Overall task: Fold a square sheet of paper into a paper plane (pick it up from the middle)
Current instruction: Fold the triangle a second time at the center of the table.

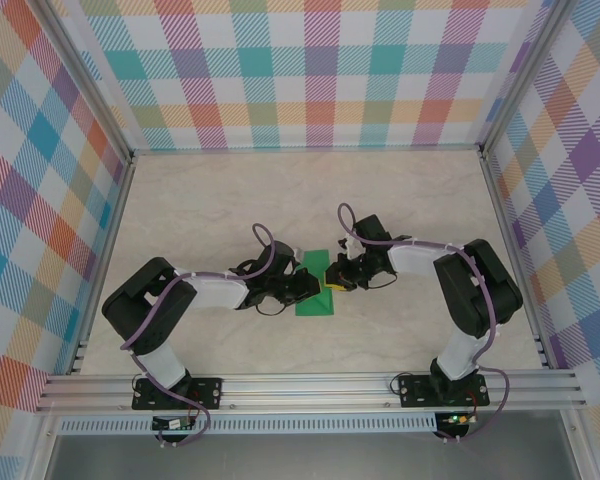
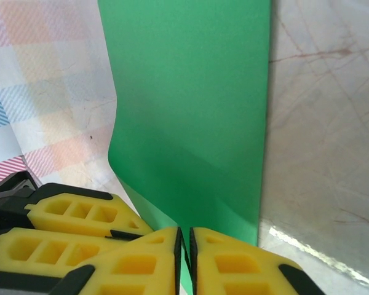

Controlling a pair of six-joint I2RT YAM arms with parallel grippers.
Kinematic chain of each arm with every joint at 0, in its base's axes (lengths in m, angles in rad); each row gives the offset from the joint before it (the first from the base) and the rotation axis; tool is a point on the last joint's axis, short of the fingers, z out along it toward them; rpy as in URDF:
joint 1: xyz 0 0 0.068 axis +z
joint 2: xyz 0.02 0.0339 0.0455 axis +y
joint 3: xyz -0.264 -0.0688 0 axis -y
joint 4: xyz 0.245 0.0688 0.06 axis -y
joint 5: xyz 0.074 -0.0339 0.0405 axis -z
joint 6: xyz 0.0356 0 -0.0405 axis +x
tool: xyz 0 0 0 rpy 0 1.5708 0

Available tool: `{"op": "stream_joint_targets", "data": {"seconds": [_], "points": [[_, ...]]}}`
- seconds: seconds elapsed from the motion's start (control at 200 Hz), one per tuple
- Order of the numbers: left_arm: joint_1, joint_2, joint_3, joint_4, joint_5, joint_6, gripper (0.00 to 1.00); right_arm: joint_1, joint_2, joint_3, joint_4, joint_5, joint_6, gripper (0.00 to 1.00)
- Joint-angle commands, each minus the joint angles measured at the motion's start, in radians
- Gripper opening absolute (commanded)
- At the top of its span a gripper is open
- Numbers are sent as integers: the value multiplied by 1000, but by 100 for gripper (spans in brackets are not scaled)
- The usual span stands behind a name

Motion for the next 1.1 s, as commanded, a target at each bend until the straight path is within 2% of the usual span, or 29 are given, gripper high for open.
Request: {"op": "stream_joint_targets", "data": {"seconds": [0.0, 0.445, 1.095], "points": [[-12, 10, 33, -25, -4, 28, 12, 0, 15, 35, -28, 33, -35, 11], [-12, 36, 36, -1, 14, 22, 12, 1, 63, 72, -59, 77, -69, 10], [-12, 68, 41, -19, 5, 24, 12, 1, 103, 93, -72, 68, -77, 11]]}}
